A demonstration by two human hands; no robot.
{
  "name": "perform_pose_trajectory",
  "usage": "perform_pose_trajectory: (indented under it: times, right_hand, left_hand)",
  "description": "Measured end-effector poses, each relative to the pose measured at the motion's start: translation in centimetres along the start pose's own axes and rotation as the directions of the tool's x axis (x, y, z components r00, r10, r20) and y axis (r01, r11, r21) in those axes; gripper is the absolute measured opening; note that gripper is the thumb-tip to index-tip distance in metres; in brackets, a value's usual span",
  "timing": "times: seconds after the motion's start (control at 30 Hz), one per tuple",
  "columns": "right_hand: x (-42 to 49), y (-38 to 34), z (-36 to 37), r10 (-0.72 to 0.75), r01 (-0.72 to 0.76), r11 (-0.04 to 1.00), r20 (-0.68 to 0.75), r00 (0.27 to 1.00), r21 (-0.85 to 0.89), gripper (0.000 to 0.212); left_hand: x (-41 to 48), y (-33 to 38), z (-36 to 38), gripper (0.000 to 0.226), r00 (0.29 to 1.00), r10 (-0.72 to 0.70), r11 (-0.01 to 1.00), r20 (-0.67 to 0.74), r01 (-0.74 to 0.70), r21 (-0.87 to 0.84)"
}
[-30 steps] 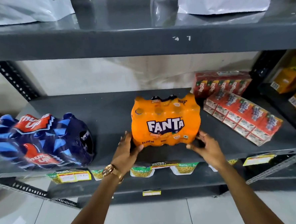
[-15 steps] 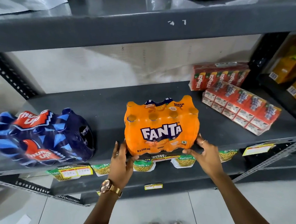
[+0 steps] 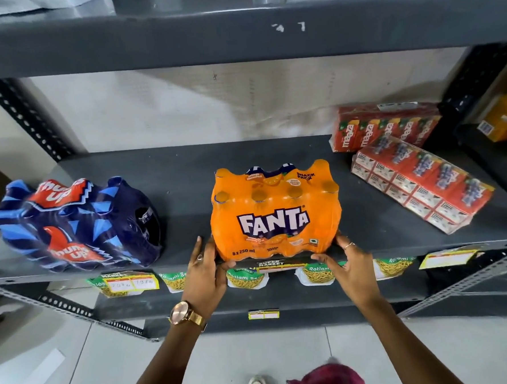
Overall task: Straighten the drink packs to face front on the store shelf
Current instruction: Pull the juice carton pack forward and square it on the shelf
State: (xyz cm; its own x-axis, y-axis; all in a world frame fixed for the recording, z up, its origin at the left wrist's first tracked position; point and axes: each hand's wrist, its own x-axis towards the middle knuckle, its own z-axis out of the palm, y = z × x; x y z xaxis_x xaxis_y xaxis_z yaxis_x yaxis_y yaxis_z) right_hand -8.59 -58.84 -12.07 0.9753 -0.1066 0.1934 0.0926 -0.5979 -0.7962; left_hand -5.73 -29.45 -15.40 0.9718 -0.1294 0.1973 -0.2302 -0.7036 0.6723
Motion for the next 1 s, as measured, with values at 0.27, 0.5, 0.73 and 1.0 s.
perform_pose_trajectory:
  times: [0.27, 0.5, 0.73, 1.0]
  right_hand:
    - [-1.1, 2.1, -10.7, 0.23, 0.087, 0.893, -0.615, 0.754, 0.441, 0.053]
    - [4.8, 9.4, -23.3, 0.734, -0.577, 0.48, 0.059, 0.677, 0.661, 0.052]
    - [7.1, 12.6, -22.4, 0.492, -0.496, 0.849, 0.067, 0.868, 0.184, 0.049]
    - [4.8, 11.1, -22.5, 0.279, -0.221, 0.944, -0.24, 0.93, 0.245, 0.076]
  left_hand:
    - [-4.8, 15.4, 3.9, 0.099, 0.778, 0.545, 0.835, -0.312, -0.468, 0.29]
    - [6.4, 30.1, 14.8, 0.05, 0.857, 0.501, 0.865, -0.119, -0.493, 0.091]
    - [22.3, 33.9, 18.2, 0.061, 0.971, -0.153, 0.983, 0.185, 0.131, 0.128]
    - [22.3, 29.7, 21.3, 0.084, 0.947, -0.278, 0.95, -0.16, 0.247, -0.19]
